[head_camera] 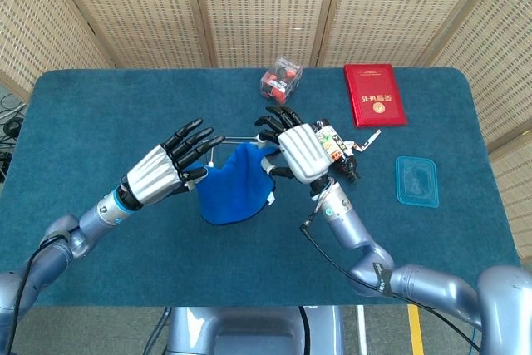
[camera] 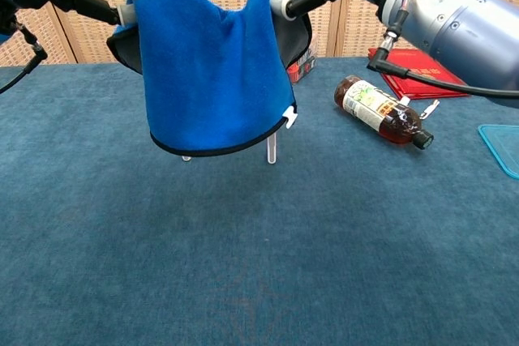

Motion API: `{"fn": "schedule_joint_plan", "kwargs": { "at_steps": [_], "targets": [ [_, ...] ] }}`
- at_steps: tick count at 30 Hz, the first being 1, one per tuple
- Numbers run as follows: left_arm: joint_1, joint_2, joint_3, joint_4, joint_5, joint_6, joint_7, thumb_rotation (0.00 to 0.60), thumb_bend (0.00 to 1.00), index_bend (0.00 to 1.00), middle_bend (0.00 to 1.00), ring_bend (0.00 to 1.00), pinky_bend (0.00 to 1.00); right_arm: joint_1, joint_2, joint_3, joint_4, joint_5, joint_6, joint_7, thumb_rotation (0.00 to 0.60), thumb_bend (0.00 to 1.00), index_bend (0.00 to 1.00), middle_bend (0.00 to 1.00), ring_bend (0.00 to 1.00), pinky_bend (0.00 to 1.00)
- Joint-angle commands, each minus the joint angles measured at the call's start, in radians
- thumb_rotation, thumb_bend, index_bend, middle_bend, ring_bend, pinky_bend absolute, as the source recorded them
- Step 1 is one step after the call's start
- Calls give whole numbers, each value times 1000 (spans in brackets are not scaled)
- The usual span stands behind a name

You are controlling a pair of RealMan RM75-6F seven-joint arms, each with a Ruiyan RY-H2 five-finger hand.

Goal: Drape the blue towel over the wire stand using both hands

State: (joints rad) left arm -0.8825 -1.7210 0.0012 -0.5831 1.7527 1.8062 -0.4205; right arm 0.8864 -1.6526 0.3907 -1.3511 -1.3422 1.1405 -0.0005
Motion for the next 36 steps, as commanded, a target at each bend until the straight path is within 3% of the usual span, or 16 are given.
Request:
{"fn": "schedule_joint_plan", "kwargs": {
  "at_steps": [1, 24, 36],
  "targets": [
    [1, -1, -6, 5, -7, -9, -8, 600, 396, 739, 0, 0, 0, 3, -4, 6, 18, 12, -5, 6, 600, 489, 600, 318, 157, 140],
    [-28, -59, -56, 172, -67, -110, -130, 600, 397, 739, 0, 0, 0, 27, -40, 24, 163, 103, -47, 31, 600, 489, 600, 319, 157, 140],
    [-89, -55, -80, 231, -90, -130, -176, 600, 397, 739, 0, 0, 0, 74, -42, 72, 201, 141, -65, 22, 600, 490, 600, 319, 157, 140]
  ]
}}
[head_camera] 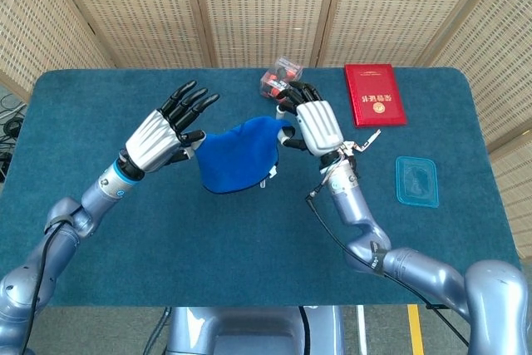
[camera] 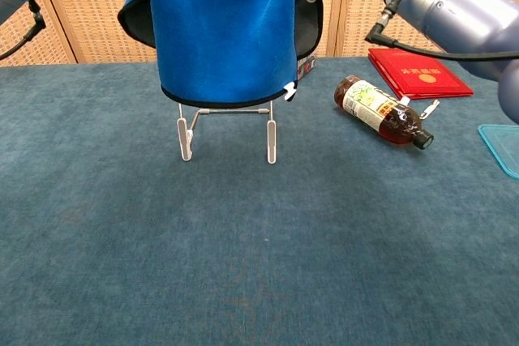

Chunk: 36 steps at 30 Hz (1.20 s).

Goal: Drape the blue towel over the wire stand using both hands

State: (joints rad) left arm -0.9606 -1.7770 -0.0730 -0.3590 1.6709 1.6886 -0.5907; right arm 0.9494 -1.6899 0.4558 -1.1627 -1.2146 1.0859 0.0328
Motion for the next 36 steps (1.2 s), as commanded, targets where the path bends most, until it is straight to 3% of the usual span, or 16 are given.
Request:
{"fn": "schedule_joint_plan", "kwargs": {
  "at_steps": [1, 12, 21, 36],
  "targets": [
    [-15, 1, -7, 9, -10, -18, -8, 600, 397, 739, 0, 0, 0, 16, -9, 9, 19, 20, -15, -16, 600, 489, 600, 319, 157, 140],
    [-50, -14, -19, 47, -32, -51, -33, 600, 398, 739, 0, 0, 0, 68, -61, 37, 124, 68, -47, -14, 600, 485, 600, 319, 157, 140],
    [-62, 0, -50, 65, -75, -56, -71, 600, 398, 739, 0, 0, 0, 107, -38, 74, 162, 75, -46, -6, 600, 489, 600, 323, 157, 140],
    [-19, -48, -37, 127, -107, -136, -107, 600, 398, 739, 0, 0, 0, 106, -104, 14, 270, 83, -86, 32, 600, 486, 600, 323, 157, 140]
  ]
}}
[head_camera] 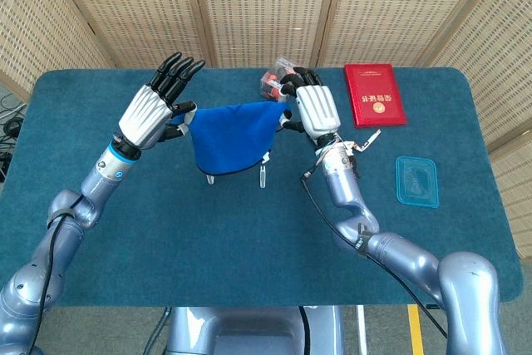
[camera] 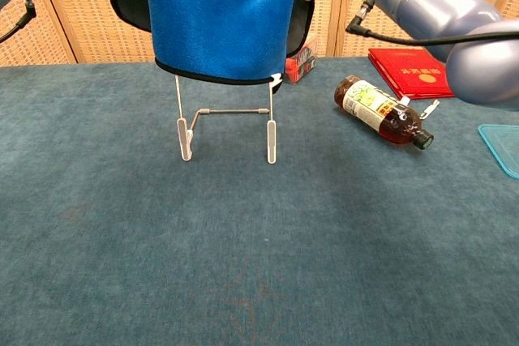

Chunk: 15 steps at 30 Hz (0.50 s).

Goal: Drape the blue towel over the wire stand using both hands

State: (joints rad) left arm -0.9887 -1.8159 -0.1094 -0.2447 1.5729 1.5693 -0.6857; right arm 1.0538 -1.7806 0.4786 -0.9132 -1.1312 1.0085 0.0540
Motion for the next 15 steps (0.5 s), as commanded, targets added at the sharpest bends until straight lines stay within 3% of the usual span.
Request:
{"fn": "schedule_joint_plan", "kwargs": {
  "at_steps": [1, 15],
  "targets": [
    [10, -11, 0, 17, -10, -19, -15, 600, 398, 739, 0, 0, 0, 3, -16, -10, 25, -2, -10, 13, 600, 486, 600, 323, 157, 140],
    [51, -67, 20, 66, -25, -99, -41, 600, 398, 739, 0, 0, 0, 6, -77, -48, 124, -14, -44, 47, 600, 486, 600, 323, 157, 140]
  ]
}}
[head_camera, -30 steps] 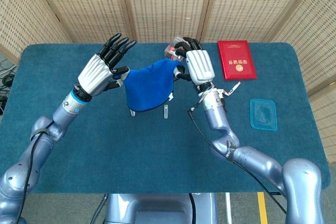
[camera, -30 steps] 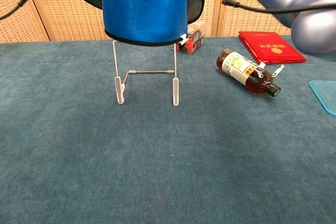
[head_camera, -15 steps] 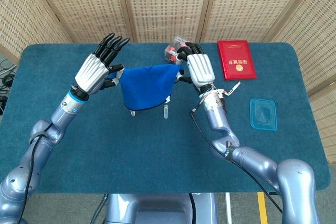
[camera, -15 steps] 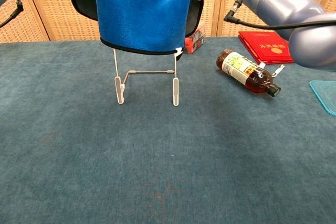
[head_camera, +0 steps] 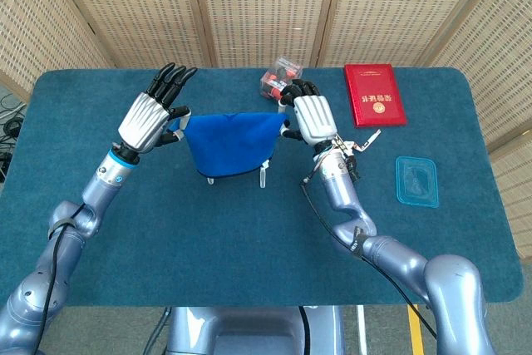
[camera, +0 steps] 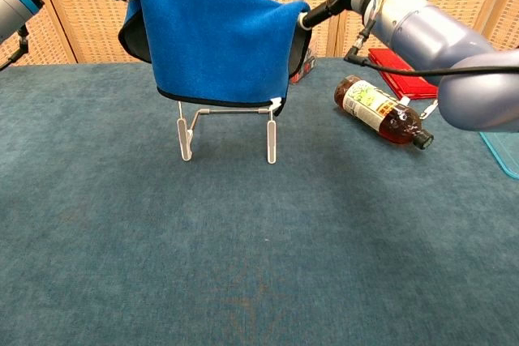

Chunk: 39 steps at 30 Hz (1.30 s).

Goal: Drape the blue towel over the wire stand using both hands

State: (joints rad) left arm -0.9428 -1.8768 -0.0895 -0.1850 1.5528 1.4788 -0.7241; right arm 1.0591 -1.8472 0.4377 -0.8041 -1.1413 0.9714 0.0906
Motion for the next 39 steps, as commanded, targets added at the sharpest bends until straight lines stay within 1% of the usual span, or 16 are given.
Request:
{"fn": "schedule_joint_plan", "kwargs": {
  "at_steps": [1, 12, 29, 39],
  "targets": [
    [8, -7, -1, 9, -8, -15, -5, 600, 399, 739, 0, 0, 0, 1, -15, -11, 24, -8, -9, 13, 600, 485, 600, 323, 157, 140],
    [39, -27, 29, 25, 1, -60, -7, 600, 399, 739, 0, 0, 0, -5, -55, -42, 82, -31, -27, 39, 600, 490, 600, 323, 157, 140],
    [31, -55, 55, 32, 12, -119, 20, 600, 396, 739, 0, 0, 0, -3, -91, -51, 170, -41, -58, 63, 600, 488, 600, 323, 157, 140],
    [27, -63, 54, 33, 5, -137, 27, 600, 395, 739, 0, 0, 0, -3, -101, -58, 194, -49, -71, 72, 600, 481, 600, 323, 157, 140]
  ]
}}
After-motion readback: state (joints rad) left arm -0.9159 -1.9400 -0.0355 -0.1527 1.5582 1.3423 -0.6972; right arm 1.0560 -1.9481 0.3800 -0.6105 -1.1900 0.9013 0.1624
